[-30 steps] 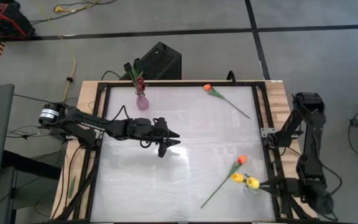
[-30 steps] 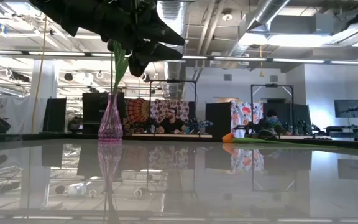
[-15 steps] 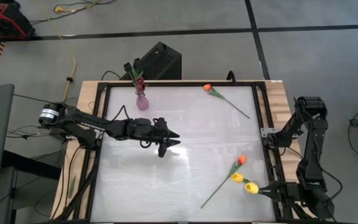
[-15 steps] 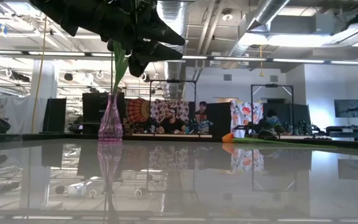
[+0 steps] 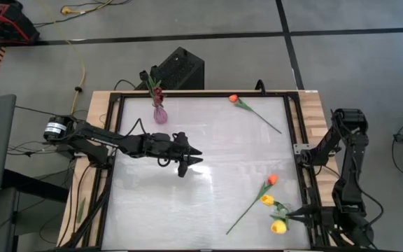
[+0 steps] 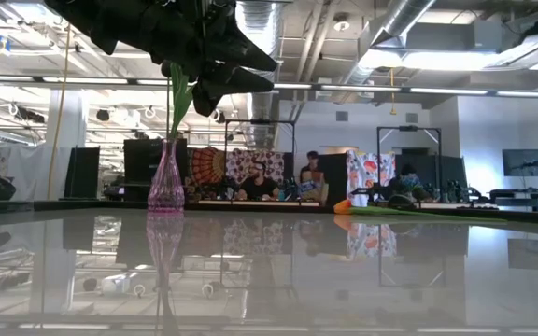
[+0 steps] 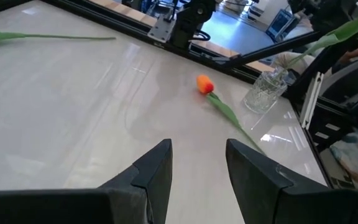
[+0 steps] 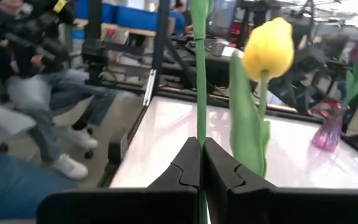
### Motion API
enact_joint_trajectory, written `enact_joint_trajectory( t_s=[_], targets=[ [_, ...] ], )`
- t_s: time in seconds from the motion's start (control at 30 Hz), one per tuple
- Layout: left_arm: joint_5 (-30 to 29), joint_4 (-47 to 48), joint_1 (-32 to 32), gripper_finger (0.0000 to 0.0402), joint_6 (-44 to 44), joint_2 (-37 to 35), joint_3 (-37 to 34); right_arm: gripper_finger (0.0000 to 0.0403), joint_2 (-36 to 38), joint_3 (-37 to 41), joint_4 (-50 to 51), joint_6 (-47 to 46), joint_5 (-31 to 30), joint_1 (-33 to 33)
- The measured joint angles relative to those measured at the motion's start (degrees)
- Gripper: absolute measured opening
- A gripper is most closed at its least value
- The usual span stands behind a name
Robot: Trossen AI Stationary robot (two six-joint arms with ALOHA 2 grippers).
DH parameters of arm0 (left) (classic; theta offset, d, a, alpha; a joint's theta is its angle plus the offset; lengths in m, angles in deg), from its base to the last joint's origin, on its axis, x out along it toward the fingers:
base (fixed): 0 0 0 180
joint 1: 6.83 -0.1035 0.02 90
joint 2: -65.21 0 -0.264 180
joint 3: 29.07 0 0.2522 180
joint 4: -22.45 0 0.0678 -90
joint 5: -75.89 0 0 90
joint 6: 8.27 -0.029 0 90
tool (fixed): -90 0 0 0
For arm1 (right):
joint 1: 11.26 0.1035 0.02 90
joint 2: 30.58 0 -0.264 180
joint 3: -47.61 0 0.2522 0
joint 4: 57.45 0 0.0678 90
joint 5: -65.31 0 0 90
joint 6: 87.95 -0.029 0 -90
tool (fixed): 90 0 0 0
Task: Sort flowers into vase by color
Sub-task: Put the yellow flower into the transparent vase
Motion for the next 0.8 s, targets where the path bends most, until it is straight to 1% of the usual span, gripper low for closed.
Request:
enact_joint_trajectory(
  t_s=[0.1,0.2,0.3,0.43,0.53,0.6,0.67,0.73,0.8],
  targets=[
    [-0.14,0.04,0.00,0.0139,-0.36,0.00,0.00,0.0028,2.03,0.24,1.02,2.60,2.16,0.93],
    [-0.52,0.04,0.00,0.0139,-0.36,0.00,0.00,0.0025,5.13,0.11,1.31,6.03,6.20,1.68],
    [-0.55,0.07,0.00,0.0139,-0.36,0.00,0.00,0.0025,8.43,0.11,5.44,6.76,10.28,2.14],
    [-0.50,-0.15,0.00,0.0139,0.47,0.00,0.00,0.0025,14.20,0.11,10.22,6.07,10.69,2.90],
    [1.11,-1.99,0.14,0.0139,0.27,0.02,0.00,0.0025,18.75,0.11,10.49,7.03,11.86,3.18],
    [3.55,-4.16,0.63,0.0139,-1.76,0.02,0.00,0.0025,21.28,0.11,9.71,8.34,12.53,3.10],
    [5.98,-8.25,1.69,0.0139,-5.54,0.07,0.00,0.0025,23.06,0.11,8.79,11.11,12.67,2.52],
    [6.40,-13.95,2.79,0.0139,-10.35,0.07,0.01,0.0026,24.92,0.11,7.34,15.54,11.48,1.24],
    [5.03,-19.14,3.61,0.0139,-15.20,0.07,0.16,0.0030,27.19,0.11,5.81,20.58,9.00,-0.46]
  ],
)
